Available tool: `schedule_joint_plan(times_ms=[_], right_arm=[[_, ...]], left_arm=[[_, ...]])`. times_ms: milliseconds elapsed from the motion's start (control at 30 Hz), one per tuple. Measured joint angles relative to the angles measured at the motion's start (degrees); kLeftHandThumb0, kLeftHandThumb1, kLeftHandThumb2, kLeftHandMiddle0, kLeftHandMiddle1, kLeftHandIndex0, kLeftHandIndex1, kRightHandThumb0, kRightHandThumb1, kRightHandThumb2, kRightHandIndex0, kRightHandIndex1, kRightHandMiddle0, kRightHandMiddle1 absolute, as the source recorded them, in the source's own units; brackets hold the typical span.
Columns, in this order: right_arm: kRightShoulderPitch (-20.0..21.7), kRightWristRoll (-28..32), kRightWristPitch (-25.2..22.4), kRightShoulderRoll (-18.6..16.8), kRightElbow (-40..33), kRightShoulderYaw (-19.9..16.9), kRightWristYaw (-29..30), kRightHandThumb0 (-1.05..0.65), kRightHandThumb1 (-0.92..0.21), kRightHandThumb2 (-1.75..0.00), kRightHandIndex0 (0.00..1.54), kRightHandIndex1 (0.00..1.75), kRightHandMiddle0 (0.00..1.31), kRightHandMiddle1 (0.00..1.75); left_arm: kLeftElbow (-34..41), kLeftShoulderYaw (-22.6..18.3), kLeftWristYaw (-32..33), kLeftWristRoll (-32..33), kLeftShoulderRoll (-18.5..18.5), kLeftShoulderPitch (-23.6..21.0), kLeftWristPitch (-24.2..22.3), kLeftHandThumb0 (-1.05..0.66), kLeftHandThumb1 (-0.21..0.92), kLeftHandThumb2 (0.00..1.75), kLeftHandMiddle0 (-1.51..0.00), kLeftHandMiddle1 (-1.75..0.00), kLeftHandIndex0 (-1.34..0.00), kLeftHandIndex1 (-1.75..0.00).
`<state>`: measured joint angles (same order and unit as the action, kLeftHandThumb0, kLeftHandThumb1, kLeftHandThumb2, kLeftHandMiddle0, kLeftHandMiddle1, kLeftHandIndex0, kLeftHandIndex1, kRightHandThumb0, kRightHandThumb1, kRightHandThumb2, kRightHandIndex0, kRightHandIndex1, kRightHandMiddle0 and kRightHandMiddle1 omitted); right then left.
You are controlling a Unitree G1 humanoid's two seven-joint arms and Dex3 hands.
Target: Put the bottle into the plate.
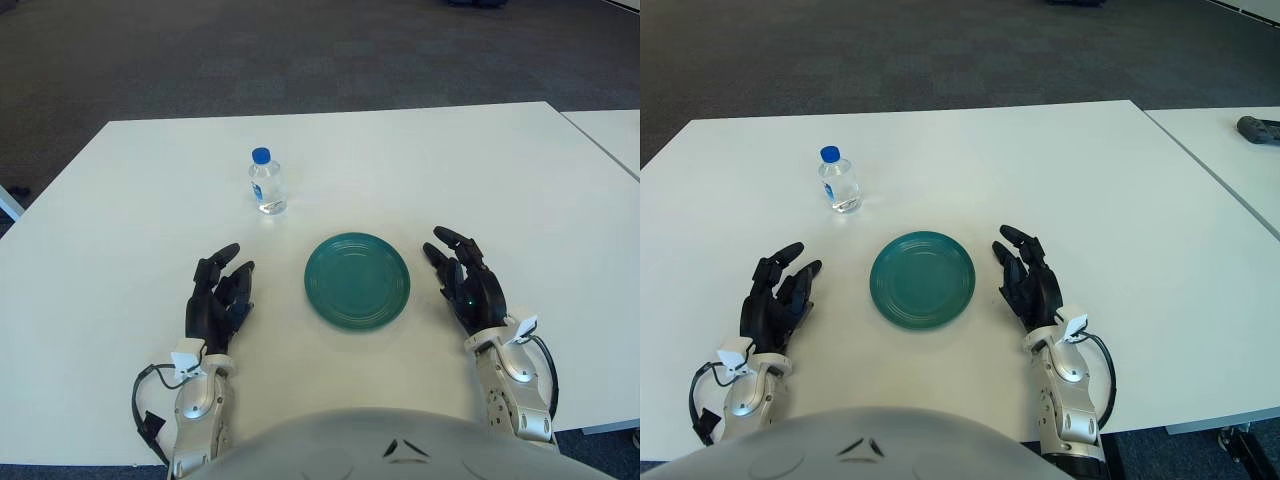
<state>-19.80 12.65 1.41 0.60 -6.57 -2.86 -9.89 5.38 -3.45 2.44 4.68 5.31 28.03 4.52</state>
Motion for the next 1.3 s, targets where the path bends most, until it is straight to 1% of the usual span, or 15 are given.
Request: schedule_joint_plan(times_ms=[300,600,967,1100,1167,1300], right_arm=[[0.0,0.0,0.01,0.06,0.03,-0.04,-0.12,-0.64,-0.92,-0.64,0.48,0.34,0.01,0.86],[0.0,0.0,0.01,0.07,0.04,-0.04,-0.15,-0.62,-0.92,-0.63,0.49,0.33,0.01,0.86],[0.02,0.0,0.01,0.07,0.07,-0.06,-0.15,-0.63,-0.92,-0.61,0.5,0.33,0.03,0.87],[0.15,0.04,0.01,0.07,0.19,-0.16,-0.15,-0.63,-0.92,-0.6,0.51,0.33,0.03,0.87],[0.3,0.06,0.01,0.06,0.34,-0.25,-0.15,-0.64,-0.92,-0.61,0.51,0.33,0.03,0.87],[0.66,0.08,0.02,0.07,0.74,-0.65,-0.16,-0.63,-0.92,-0.62,0.51,0.34,0.03,0.87]], left_arm=[[-1.25,0.02,-1.0,0.11,-0.73,-0.17,1.83,-0.64,0.92,0.44,-0.52,-0.57,-0.26,-1.01],[-1.23,-0.02,-0.8,0.35,-0.14,-0.38,1.54,-0.63,0.92,0.4,-0.52,-0.57,-0.27,-1.01],[-0.92,-0.37,-0.46,0.74,0.16,-0.61,0.58,-0.6,0.91,0.38,-0.53,-0.57,-0.26,-1.01],[-0.92,-0.87,0.39,0.93,0.59,-1.88,-0.96,-0.58,0.91,0.38,-0.52,-0.56,-0.25,-1.0],[-1.28,-1.18,0.79,1.03,0.74,-2.96,-1.67,-0.59,0.92,0.38,-0.49,-0.53,-0.21,-0.99],[-5.3,-2.79,1.06,1.1,-0.16,-7.45,-1.07,-0.64,0.92,0.42,-0.43,-0.46,-0.15,-0.98]])
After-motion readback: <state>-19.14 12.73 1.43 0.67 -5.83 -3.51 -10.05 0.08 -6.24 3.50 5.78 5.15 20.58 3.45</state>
